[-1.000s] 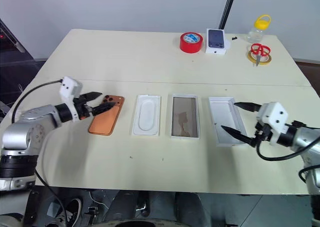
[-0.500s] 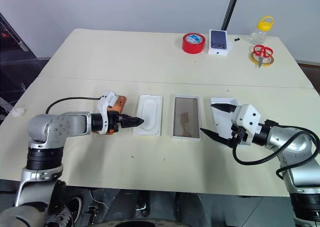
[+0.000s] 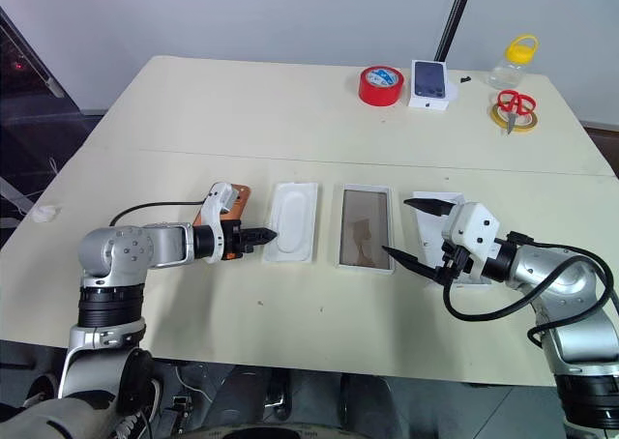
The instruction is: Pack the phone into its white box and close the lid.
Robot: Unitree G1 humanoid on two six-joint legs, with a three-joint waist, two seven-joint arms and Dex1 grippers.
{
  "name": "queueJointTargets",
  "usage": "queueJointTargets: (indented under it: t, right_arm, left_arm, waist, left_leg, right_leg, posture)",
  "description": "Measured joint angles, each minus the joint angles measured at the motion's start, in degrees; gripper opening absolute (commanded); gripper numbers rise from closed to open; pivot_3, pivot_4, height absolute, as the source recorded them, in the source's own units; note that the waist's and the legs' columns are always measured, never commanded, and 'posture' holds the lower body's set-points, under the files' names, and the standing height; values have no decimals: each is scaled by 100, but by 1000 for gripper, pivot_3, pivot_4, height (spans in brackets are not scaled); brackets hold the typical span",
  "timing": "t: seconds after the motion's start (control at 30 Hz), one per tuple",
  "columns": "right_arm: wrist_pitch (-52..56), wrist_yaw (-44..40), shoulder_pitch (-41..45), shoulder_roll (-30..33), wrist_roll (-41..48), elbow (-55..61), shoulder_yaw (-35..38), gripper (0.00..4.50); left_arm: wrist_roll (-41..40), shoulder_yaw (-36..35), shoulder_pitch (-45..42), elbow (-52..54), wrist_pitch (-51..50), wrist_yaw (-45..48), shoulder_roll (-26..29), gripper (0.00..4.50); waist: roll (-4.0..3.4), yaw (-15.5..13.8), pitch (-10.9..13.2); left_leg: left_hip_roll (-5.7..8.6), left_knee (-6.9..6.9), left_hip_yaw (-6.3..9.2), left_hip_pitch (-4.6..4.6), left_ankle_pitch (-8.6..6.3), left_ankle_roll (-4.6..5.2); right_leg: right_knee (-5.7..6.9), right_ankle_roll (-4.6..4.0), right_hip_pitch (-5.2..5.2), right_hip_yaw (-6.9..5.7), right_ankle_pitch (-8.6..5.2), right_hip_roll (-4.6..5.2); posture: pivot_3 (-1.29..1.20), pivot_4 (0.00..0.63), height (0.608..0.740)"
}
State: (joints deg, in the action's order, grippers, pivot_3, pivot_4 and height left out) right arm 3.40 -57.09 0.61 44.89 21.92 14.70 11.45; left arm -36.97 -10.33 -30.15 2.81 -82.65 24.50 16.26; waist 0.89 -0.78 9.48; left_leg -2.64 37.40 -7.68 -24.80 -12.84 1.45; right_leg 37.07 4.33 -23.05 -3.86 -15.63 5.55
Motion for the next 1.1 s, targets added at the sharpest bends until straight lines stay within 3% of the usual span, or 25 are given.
queueJointTargets:
  t: [0.2, 0.47, 0.57, 0.8, 1.1]
  right_arm:
    - [-3, -148, -156, -41, -73, 192, -456, 4500]
    - [-12, -168, 61, -291, -755, 179, -1634, 4500]
    - [9, -167, 304, -292, -1062, -289, -1873, 3578]
    - [137, -334, 667, -287, -1166, -693, -1988, 51]
    - [491, -346, 914, -757, -1166, -528, -2382, 51]
  left_arm:
    - [-6, -331, -187, -235, -351, -113, -144, 129]
    - [0, -635, -409, -315, -576, -264, -287, 129]
    - [2, -731, -429, -312, -600, -356, -359, 0]
    - [-2, -1186, -428, -298, -831, -541, -580, 0]
    - [-21, -2031, -993, -158, -934, -800, -1014, 0]
  waist:
    - [1, 12, 0]
    - [9, 31, 5]
    - [12, 26, 7]
    - [17, 25, 10]
    - [23, 25, 14]
  left_leg:
    - [-1, -3, 0, 0, 0, 0]
    - [-2, -6, 0, 0, 0, -1]
    - [-1, -5, 0, -2, 1, -2]
    - [-2, -6, 0, -2, 2, -4]
    - [-2, -8, 0, -3, 3, -8]
  right_leg:
    - [0, 0, -2, 0, 0, -1]
    - [5, -1, -10, 1, 1, -1]
    - [4, -1, -11, 1, 1, 0]
    - [4, -1, -12, 1, 1, -1]
    - [5, 11, -13, 0, 8, -3]
  posture:
    - [0, 150, 733]
    - [0, 150, 733]
    - [0, 150, 733]
    - [0, 150, 733]
    - [0, 150, 733]
